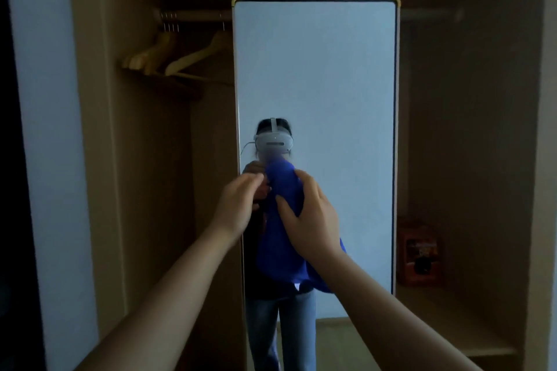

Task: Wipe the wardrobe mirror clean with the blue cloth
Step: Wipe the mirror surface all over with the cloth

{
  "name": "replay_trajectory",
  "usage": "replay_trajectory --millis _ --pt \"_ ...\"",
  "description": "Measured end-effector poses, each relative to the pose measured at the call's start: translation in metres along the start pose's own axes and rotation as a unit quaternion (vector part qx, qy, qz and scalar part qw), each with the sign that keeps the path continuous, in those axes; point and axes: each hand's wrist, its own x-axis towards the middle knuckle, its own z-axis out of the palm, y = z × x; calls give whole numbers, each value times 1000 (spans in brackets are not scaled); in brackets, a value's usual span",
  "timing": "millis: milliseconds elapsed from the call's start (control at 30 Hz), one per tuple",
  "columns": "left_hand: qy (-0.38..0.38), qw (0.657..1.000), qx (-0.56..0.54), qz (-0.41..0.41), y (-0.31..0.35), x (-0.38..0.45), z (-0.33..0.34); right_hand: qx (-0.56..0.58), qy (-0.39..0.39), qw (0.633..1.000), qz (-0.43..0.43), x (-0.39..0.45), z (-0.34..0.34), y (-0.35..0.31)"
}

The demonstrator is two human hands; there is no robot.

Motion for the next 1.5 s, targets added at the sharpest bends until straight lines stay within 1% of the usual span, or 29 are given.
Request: replay_trajectory --millis 133,200,333,433,500,567,633,700,733,767,800,833,900,933,967,1033,1067,1100,1200,1300,1400,1500 --pt "4 993 101 67 20 50 2 2 19 999 -29 42 -3 -4" --pt "19 985 140 99 31 71 1 5 26 998 -56 67 -8 -7" --pt "25 949 264 171 58 114 -7 -9 51 993 -104 123 -17 -17" --pt "37 926 324 190 78 145 -16 -31 75 987 -137 160 -20 -25" --pt "69 895 386 212 91 166 -21 -42 89 985 -144 182 -23 -30" --pt "128 860 428 247 101 184 -27 -50 109 981 -152 202 -28 -34" --pt "203 812 461 295 109 197 -32 -65 125 976 -167 221 -31 -41" --pt "260 760 495 330 115 208 -33 -84 135 972 -174 237 -31 -49" --pt "276 744 504 341 116 213 -32 -93 140 970 -174 243 -30 -54" --pt "285 736 507 347 116 217 -31 -99 145 969 -174 248 -28 -59" --pt "288 736 505 347 115 221 -28 -105 150 967 -176 253 -26 -63" --pt "284 744 496 347 115 225 -26 -114 153 965 -182 256 -22 -68" --pt "269 771 459 349 115 229 -24 -148 150 956 -202 262 -14 -74" --pt "261 792 430 346 113 231 -23 -168 148 951 -214 264 -10 -76" --pt "254 822 386 333 112 231 -24 -182 149 946 -224 266 -7 -78" --pt "221 899 269 266 107 237 -28 -194 157 939 -235 269 -3 -82" --pt "191 926 220 239 102 239 -29 -194 161 938 -239 271 -1 -84" --pt "165 938 195 233 97 240 -30 -195 165 936 -243 273 2 -87" --pt "147 940 181 248 88 239 -29 -217 168 926 -259 280 11 -92" --pt "163 927 215 262 86 241 -28 -249 172 918 -257 290 19 -92" --pt "174 924 200 277 83 243 -25 -285 178 907 -254 296 29 -90" --pt "181 919 208 282 79 245 -22 -308 196 893 -263 299 34 -86"
